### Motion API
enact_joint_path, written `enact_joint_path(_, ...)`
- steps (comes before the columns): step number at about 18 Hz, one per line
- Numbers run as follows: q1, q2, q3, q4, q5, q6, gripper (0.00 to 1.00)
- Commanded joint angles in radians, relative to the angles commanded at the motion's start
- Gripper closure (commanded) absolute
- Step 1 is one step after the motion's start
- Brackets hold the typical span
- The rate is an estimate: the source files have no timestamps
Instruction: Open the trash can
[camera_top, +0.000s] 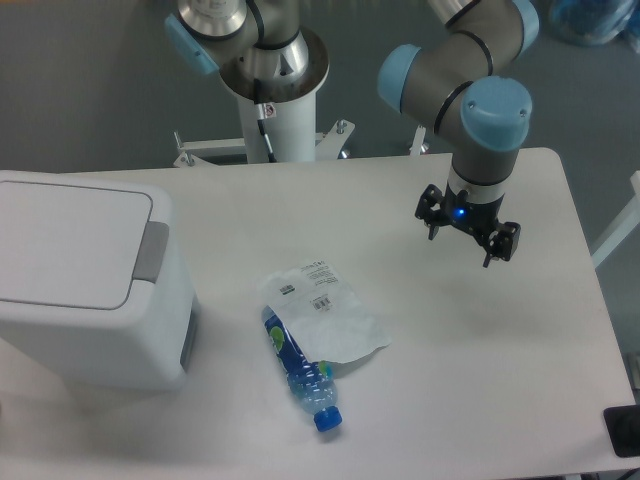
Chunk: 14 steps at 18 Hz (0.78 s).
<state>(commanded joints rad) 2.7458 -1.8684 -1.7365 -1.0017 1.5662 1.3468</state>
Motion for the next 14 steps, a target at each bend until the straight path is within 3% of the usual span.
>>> enact_joint_path(11,-0.026,0.005,-0.02,-0.003,0.04,-0.021,0.0)
enact_joint_path(14,-0.041,0.014,-0.014,-0.006,0.04,-0.15,0.0)
